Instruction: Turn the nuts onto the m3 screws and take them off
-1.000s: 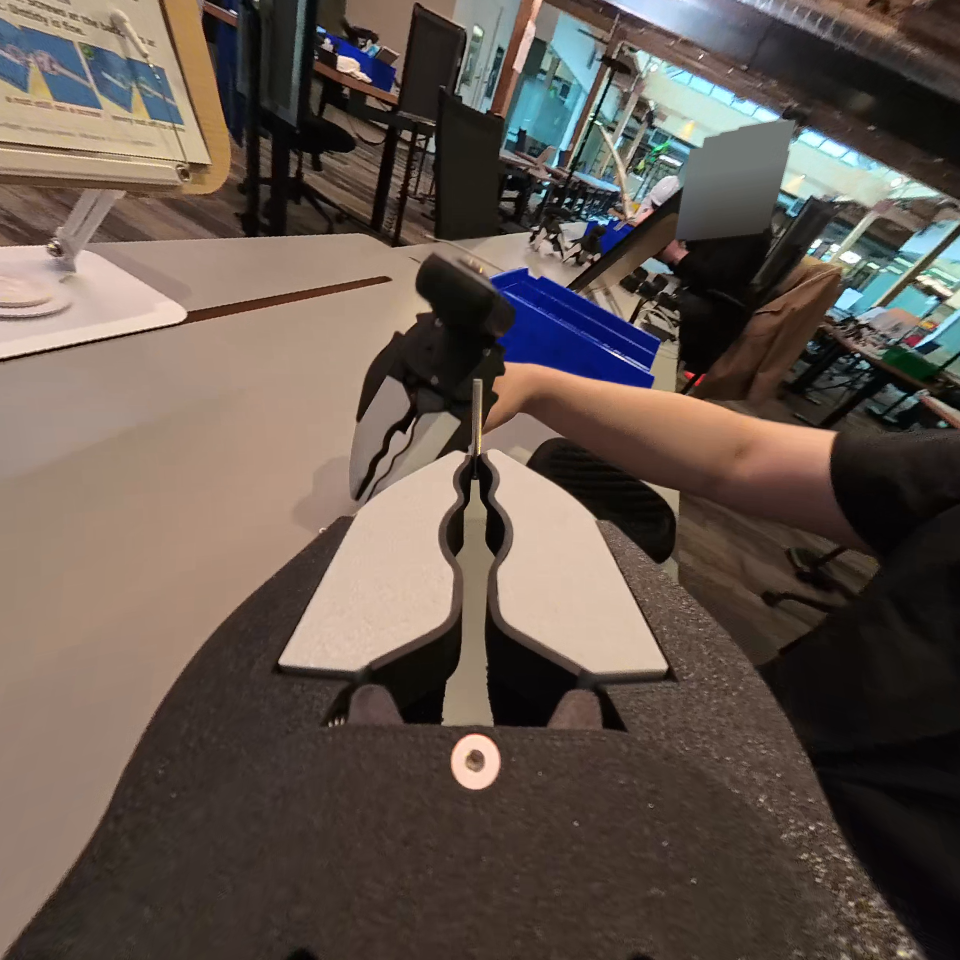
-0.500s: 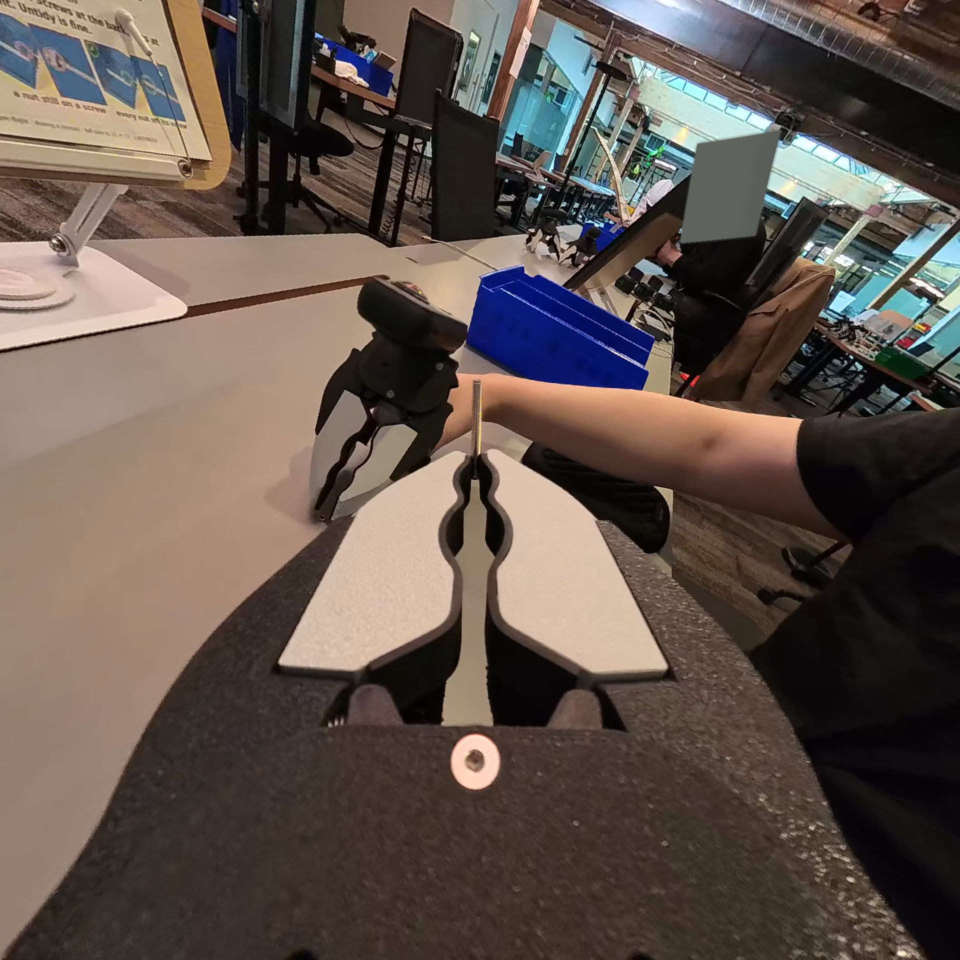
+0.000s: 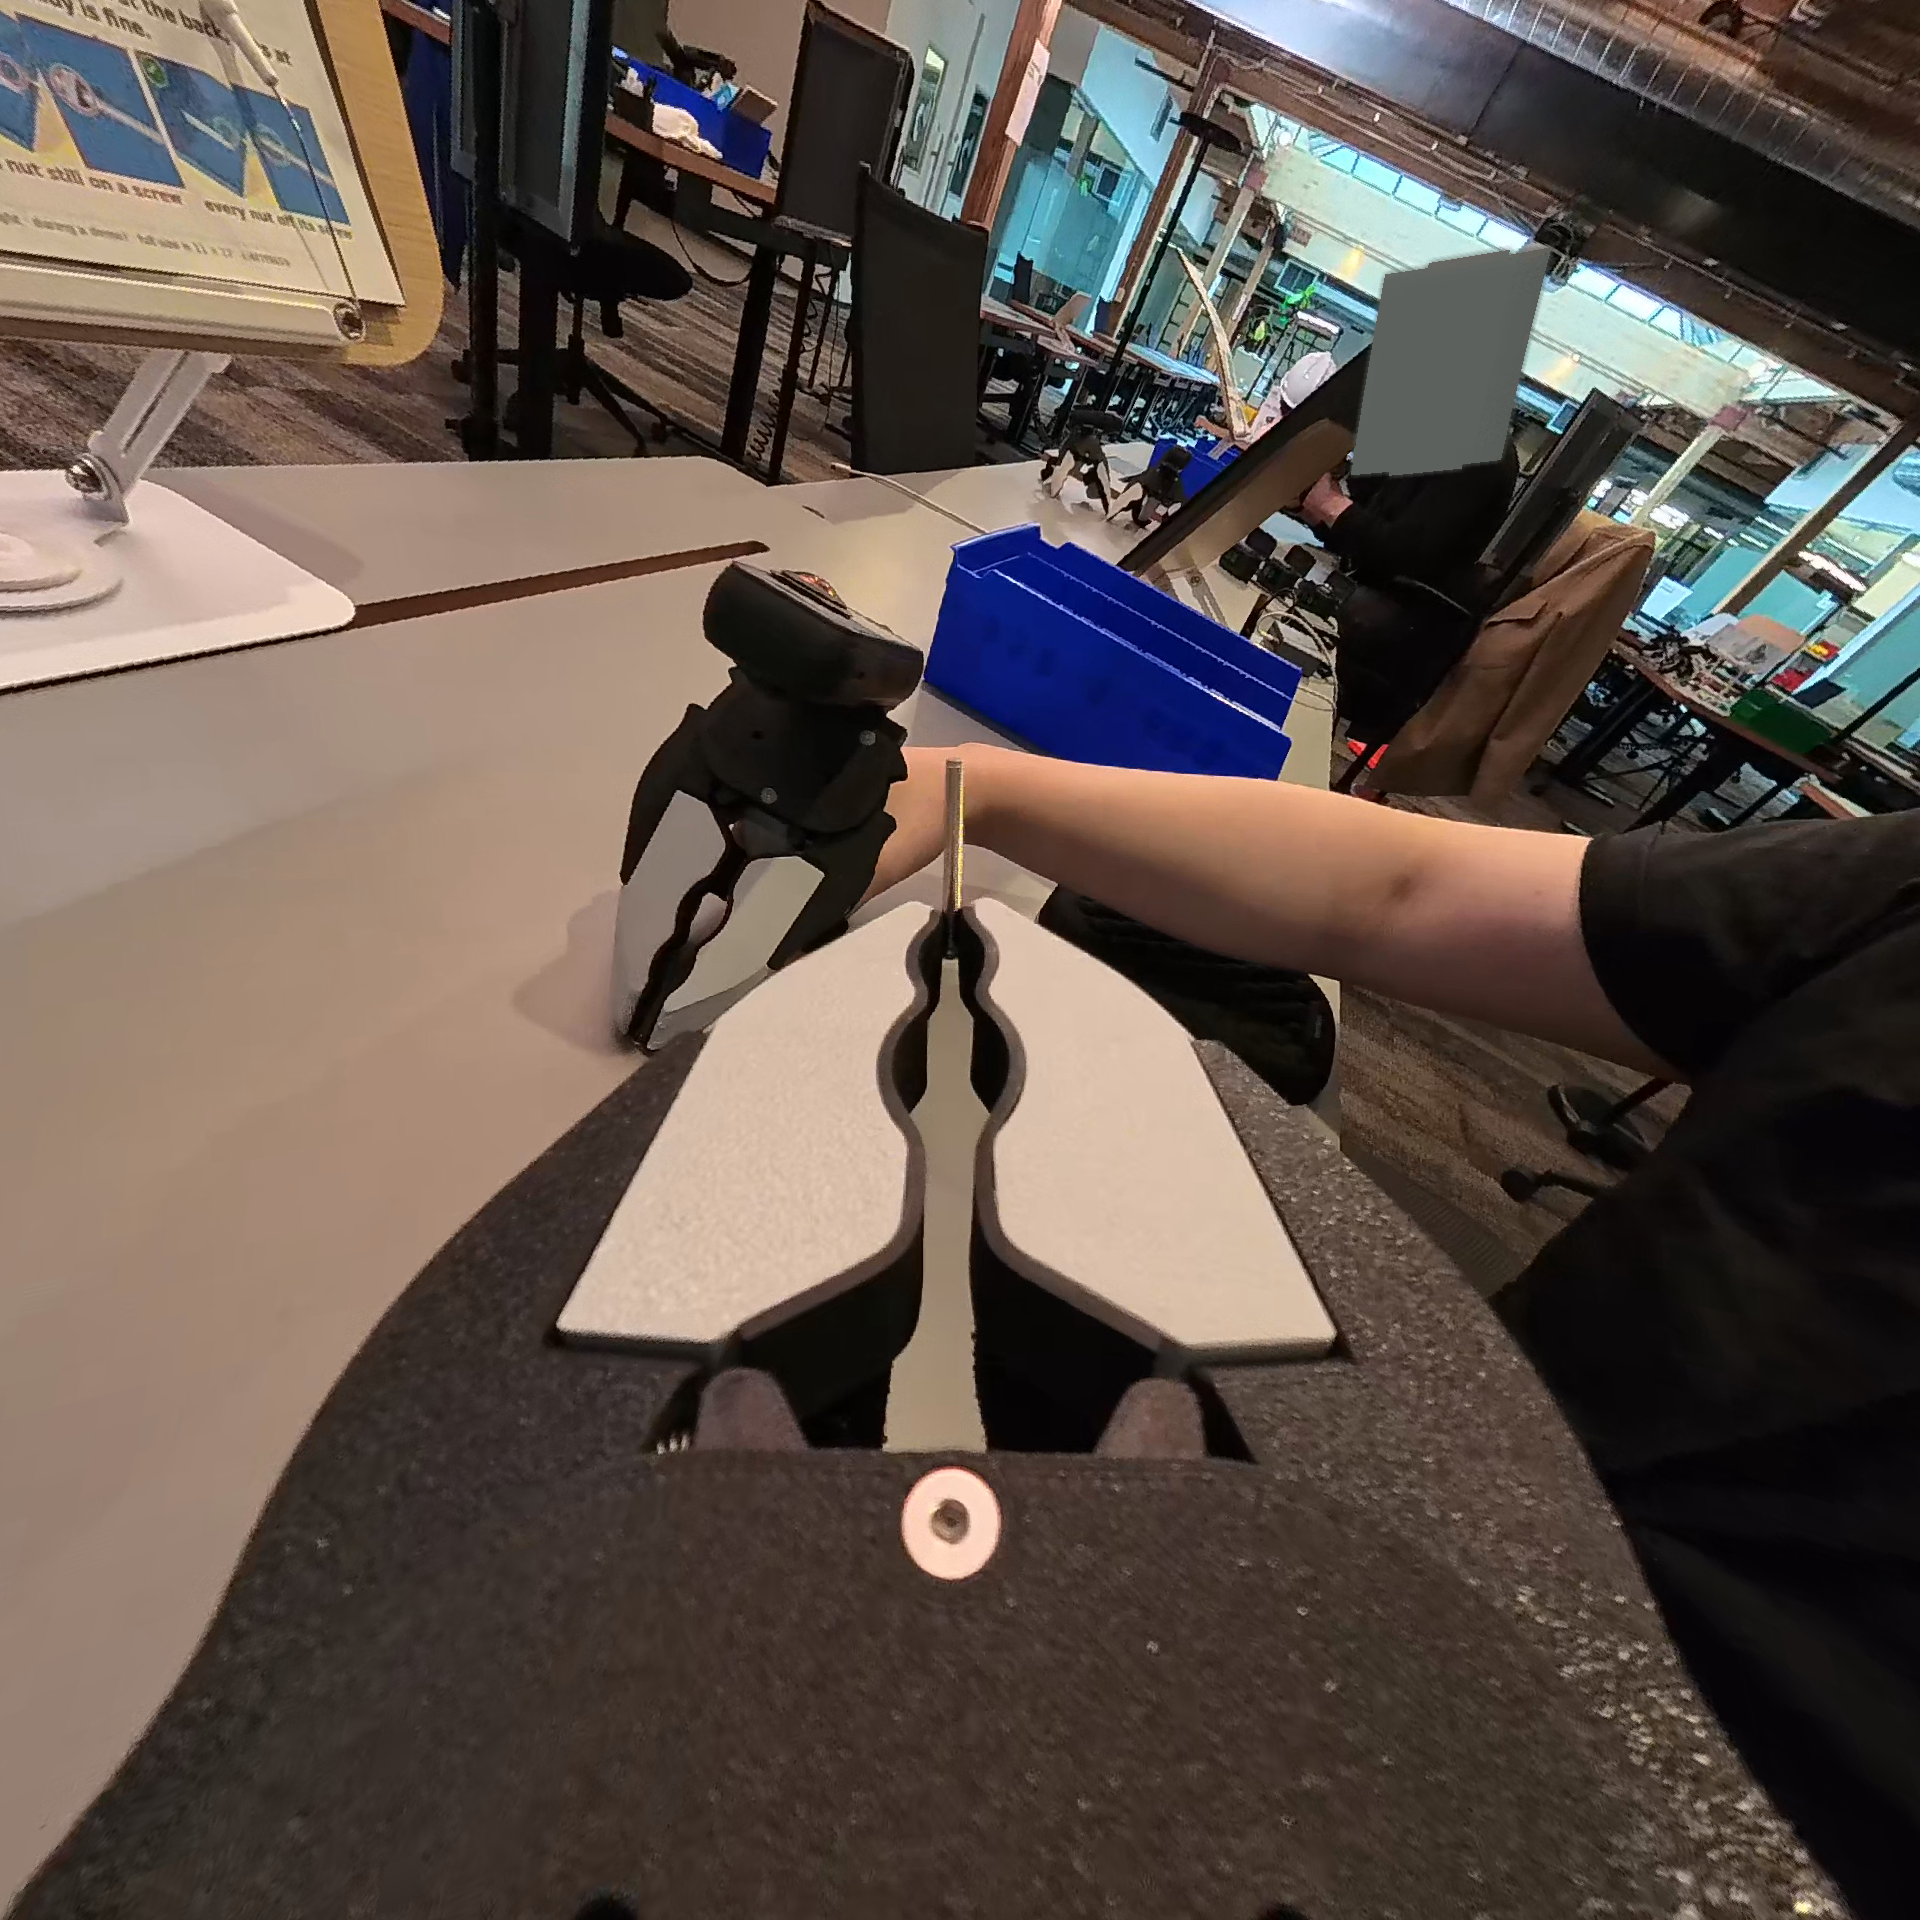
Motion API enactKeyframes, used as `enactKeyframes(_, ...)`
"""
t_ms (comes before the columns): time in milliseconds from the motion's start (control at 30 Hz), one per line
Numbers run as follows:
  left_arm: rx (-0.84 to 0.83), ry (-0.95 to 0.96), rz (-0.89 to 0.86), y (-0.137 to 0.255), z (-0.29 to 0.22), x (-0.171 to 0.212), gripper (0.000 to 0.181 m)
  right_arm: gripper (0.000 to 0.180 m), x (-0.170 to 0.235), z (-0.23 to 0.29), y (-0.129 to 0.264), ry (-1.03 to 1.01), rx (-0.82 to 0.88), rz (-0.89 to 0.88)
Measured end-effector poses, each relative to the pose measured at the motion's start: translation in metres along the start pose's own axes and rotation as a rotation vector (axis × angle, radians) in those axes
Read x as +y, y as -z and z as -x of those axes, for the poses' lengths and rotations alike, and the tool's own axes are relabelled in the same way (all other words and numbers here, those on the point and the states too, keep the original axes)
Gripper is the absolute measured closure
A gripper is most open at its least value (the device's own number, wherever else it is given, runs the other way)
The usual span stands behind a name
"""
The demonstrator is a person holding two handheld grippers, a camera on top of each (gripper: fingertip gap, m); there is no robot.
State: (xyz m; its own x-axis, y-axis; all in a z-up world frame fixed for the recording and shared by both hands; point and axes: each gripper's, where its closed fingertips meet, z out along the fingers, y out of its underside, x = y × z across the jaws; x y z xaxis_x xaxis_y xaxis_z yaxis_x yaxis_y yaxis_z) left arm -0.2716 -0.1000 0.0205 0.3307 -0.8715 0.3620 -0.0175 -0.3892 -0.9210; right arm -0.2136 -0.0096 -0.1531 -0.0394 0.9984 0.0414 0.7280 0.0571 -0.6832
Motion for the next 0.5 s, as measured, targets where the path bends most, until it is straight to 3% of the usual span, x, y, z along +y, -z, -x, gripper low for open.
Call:
enactKeyframes(333,-0.034,-0.009,0.051,-0.007,0.022,0.016,0.179,0.174,0.001,0.001,0.005,-0.02,0.016,-0.04)
enactKeyframes(500,-0.01,-0.068,0.134,-0.029,0.036,0.014,0.179,0.175,-0.024,0.003,0.049,-0.053,0.042,-0.206)
